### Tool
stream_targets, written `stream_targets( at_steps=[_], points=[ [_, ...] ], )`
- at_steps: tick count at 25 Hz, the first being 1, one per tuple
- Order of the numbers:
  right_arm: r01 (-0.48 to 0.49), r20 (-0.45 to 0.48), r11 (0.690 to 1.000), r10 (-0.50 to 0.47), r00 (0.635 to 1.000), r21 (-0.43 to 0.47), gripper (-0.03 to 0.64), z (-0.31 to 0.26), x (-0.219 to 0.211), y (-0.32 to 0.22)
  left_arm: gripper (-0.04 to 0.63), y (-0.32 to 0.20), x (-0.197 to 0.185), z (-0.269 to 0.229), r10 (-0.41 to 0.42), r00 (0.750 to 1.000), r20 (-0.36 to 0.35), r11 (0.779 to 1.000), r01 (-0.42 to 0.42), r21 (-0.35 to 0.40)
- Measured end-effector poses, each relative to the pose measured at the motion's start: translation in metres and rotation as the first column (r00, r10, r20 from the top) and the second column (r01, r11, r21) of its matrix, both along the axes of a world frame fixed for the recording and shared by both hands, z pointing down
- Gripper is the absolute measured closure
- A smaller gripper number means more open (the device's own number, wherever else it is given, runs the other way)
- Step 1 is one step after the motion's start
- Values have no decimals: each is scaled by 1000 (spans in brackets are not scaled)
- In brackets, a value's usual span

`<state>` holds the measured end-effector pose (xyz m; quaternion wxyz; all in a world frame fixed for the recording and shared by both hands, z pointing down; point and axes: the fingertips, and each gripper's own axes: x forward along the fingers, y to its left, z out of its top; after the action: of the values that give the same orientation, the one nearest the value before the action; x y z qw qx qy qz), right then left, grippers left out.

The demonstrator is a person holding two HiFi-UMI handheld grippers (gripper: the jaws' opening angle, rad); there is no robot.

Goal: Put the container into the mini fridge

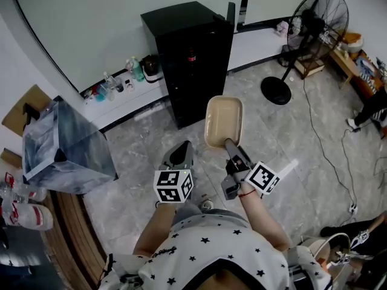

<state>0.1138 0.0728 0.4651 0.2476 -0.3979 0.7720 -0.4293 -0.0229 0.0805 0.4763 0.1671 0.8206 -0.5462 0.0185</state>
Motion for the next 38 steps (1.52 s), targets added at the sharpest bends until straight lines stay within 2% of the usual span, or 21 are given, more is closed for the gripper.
stream_targets(
  at_steps=[6, 15, 18, 26, 32, 35, 38],
  points=[
    [5, -10, 1000, -5, 1000, -19, 405, 3, 6, -17, 583, -10, 1, 2, -20, 1000, 2, 1000, 20, -12],
    [21, 23, 1000, -21, 1000, -14, 405, -1, 4, -56, 583, -45, 1, 6, -33, 999, -1, 999, 33, -27],
    [11, 6, 999, -11, 1000, -38, 405, 5, 5, -75, 583, -67, 0, 7, -30, 1000, -2, 999, 30, -29],
    [25, 12, 999, -25, 1000, -23, 405, 4, -3, -147, 583, -138, -1, 8, -11, 1000, 7, 1000, 11, -24],
    [9, -1, 998, -9, 1000, -65, 405, 8, -11, -205, 583, -194, -11, 4, -4, 1000, 10, 1000, 4, -25],
    [23, 9, 999, -23, 1000, -43, 405, 3, -22, -234, 583, -221, -18, 3, -3, 1000, 11, 1000, 3, -26],
    [1, -19, 996, -3, 1000, -91, 405, 11, -25, -259, 583, -247, -26, 0, 1, 1000, 14, 1000, -1, -25]
  ],
)
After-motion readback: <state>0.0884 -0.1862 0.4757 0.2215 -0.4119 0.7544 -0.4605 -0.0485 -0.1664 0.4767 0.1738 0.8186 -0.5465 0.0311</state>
